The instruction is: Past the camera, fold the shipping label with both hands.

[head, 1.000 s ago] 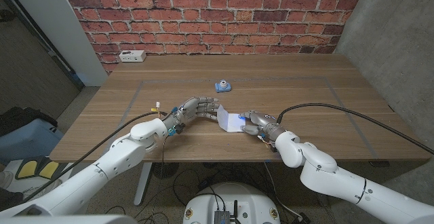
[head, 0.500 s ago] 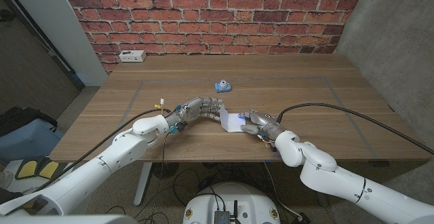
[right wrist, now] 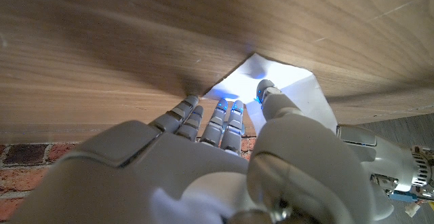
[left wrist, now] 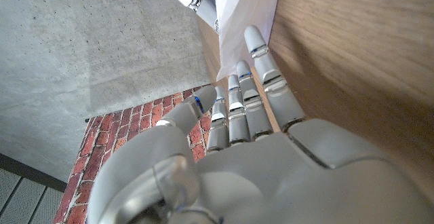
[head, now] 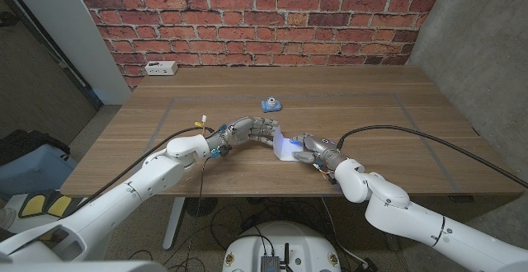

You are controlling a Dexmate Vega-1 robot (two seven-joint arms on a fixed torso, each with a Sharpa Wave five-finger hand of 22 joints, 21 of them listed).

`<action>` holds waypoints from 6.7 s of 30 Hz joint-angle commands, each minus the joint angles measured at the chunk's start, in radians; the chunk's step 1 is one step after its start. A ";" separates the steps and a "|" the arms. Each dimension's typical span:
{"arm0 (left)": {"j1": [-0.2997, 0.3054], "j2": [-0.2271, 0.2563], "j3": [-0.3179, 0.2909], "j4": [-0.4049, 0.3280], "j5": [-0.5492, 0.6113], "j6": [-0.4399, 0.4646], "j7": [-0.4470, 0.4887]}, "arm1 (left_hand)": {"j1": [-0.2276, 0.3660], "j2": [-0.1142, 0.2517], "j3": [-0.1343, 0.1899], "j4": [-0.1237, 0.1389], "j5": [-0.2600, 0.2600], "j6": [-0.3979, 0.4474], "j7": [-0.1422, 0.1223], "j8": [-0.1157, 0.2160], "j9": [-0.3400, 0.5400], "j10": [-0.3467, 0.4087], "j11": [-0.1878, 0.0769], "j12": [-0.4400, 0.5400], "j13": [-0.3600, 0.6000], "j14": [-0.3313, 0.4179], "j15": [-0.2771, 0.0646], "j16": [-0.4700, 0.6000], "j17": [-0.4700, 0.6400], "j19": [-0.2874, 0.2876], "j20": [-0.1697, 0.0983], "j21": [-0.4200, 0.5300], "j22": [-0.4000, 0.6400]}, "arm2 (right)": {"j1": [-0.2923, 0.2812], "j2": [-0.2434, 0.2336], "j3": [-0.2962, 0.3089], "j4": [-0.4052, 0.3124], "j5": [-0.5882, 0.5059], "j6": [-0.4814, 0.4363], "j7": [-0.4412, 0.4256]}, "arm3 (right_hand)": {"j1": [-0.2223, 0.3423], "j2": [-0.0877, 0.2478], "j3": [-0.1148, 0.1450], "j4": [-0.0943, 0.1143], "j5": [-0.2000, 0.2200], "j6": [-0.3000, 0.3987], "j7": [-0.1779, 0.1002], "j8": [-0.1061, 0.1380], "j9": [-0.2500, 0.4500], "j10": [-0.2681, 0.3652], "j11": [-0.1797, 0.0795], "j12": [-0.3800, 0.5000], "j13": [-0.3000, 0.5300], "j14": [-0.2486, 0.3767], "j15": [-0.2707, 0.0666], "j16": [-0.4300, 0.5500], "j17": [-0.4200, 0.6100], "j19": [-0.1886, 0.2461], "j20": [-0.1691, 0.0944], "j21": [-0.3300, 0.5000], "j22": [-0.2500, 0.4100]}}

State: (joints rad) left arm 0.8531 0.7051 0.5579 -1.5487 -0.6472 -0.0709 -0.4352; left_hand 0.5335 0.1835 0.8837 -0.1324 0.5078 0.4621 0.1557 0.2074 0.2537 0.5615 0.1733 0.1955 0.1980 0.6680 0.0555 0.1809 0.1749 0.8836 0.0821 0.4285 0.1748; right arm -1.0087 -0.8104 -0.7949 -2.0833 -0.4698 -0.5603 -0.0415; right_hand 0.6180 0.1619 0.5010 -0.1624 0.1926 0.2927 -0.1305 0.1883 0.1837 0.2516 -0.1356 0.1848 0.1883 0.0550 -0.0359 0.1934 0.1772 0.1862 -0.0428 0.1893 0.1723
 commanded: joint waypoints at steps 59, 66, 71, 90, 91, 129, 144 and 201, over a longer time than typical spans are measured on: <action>0.152 0.046 -0.130 -0.149 0.013 -0.122 0.222 | -0.062 -0.075 -0.021 0.031 0.037 0.064 -0.004 0.030 0.025 0.054 -0.017 0.017 0.006 0.063 -0.022 0.014 -0.002 0.074 -0.017 0.010 0.005 | -0.084 0.008 -0.034 -0.065 -0.270 -0.217 -0.060 | 0.215 -0.107 -0.111 -0.002 0.004 0.352 -0.004 0.074 0.009 0.267 0.015 0.052 0.019 0.255 -0.120 0.054 0.022 0.189 0.065 0.026 0.007; 0.152 0.067 -0.118 -0.181 0.009 -0.039 0.248 | -0.094 -0.107 -0.044 0.038 0.029 0.064 0.001 0.027 0.027 0.051 -0.004 0.014 0.005 0.051 -0.004 0.007 -0.001 0.075 -0.012 0.006 0.004 | -0.075 0.013 -0.040 -0.055 -0.275 -0.217 -0.046 | 0.220 -0.107 -0.114 -0.002 0.003 0.356 0.001 0.072 0.008 0.271 0.019 0.050 0.019 0.256 -0.122 0.054 0.023 0.190 0.066 0.025 0.007; 0.137 0.087 -0.107 -0.197 -0.018 0.037 0.228 | -0.109 -0.118 -0.053 0.043 0.024 0.067 0.006 0.026 0.028 0.038 0.001 0.008 0.005 0.040 0.006 0.003 0.000 0.077 -0.005 0.004 0.005 | -0.075 0.015 -0.039 -0.051 -0.274 -0.214 -0.046 | 0.225 -0.107 -0.118 -0.001 0.003 0.371 0.001 0.074 0.008 0.284 0.019 0.053 0.020 0.257 -0.122 0.054 0.023 0.192 0.065 0.025 0.007; 0.006 0.002 -0.015 -0.036 -0.085 0.065 -0.017 | -0.087 -0.075 -0.011 0.009 0.050 -0.052 0.009 -0.018 0.037 -0.051 0.009 -0.008 0.005 -0.059 0.023 -0.007 -0.003 -0.002 0.004 -0.045 0.006 | -0.080 0.016 -0.025 -0.041 -0.260 -0.186 -0.066 | 0.228 -0.106 -0.129 0.004 0.002 0.377 0.000 0.067 0.008 0.288 0.011 0.048 0.020 0.259 -0.126 0.055 0.025 0.193 0.065 0.024 0.008; 0.003 -0.002 -0.013 -0.031 -0.085 0.063 -0.022 | -0.087 -0.074 -0.010 0.009 0.051 -0.054 0.008 -0.019 0.037 -0.053 0.009 -0.008 0.005 -0.060 0.023 -0.006 -0.002 -0.002 0.004 -0.046 0.006 | -0.079 0.014 -0.026 -0.040 -0.261 -0.185 -0.067 | 0.228 -0.106 -0.129 0.005 0.002 0.378 -0.002 0.067 0.008 0.288 0.012 0.047 0.020 0.260 -0.126 0.056 0.025 0.194 0.065 0.024 0.008; -0.130 -0.060 0.091 0.040 0.014 0.132 -0.098 | -0.138 -0.070 -0.047 0.051 0.047 -0.113 -0.006 -0.010 0.040 -0.181 0.024 -0.018 0.005 -0.202 0.057 -0.012 0.005 -0.122 0.025 -0.111 0.007 | -0.070 0.019 -0.014 -0.017 -0.237 -0.160 -0.082 | 0.238 -0.100 -0.149 0.009 0.001 0.396 -0.002 0.057 0.009 0.310 0.002 0.043 0.020 0.273 -0.135 0.061 0.027 0.200 0.065 0.023 0.008; -0.149 -0.082 0.122 0.048 0.022 0.135 -0.142 | -0.156 -0.068 -0.065 0.053 0.034 -0.157 -0.034 -0.016 0.029 -0.273 -0.015 -0.011 0.001 -0.309 0.035 -0.007 0.001 -0.208 0.016 -0.161 0.008 | -0.073 0.018 -0.009 -0.014 -0.226 -0.153 -0.090 | 0.243 -0.100 -0.156 0.009 0.001 0.400 0.002 0.053 0.009 0.317 0.000 0.041 0.021 0.278 -0.143 0.063 0.027 0.203 0.066 0.023 0.008; -0.182 -0.115 0.129 0.079 -0.003 0.170 -0.157 | -0.170 -0.053 -0.140 0.016 -0.058 -0.314 -0.048 -0.029 -0.054 -0.471 -0.046 -0.020 -0.010 -0.508 0.029 -0.016 -0.003 -0.387 0.023 -0.241 0.009 | -0.074 -0.003 0.017 -0.030 -0.205 -0.135 -0.114 | 0.290 -0.082 -0.200 0.013 -0.002 0.421 0.032 0.017 0.008 0.360 0.063 0.030 0.021 0.321 -0.136 0.077 0.033 0.219 0.072 0.021 0.008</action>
State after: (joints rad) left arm 0.6975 0.5850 0.6700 -1.4731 -0.6769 0.0547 -0.6056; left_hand 0.3690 0.1296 0.7426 -0.1185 0.4544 0.1610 0.1091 0.1809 0.1997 0.1114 0.1314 0.1772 0.1861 0.1763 0.0855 0.1693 0.1702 0.5116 0.1081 0.1922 0.1790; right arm -1.0735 -0.8130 -0.7930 -2.0965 -0.6796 -0.7059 -0.1309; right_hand 0.9070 0.0779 0.3068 -0.1523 0.1926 0.7229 -0.1002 0.2104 0.1913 0.6110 -0.0838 0.2175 0.2071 0.3699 -0.0465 0.2632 0.2074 0.3933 0.0287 0.2128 0.1757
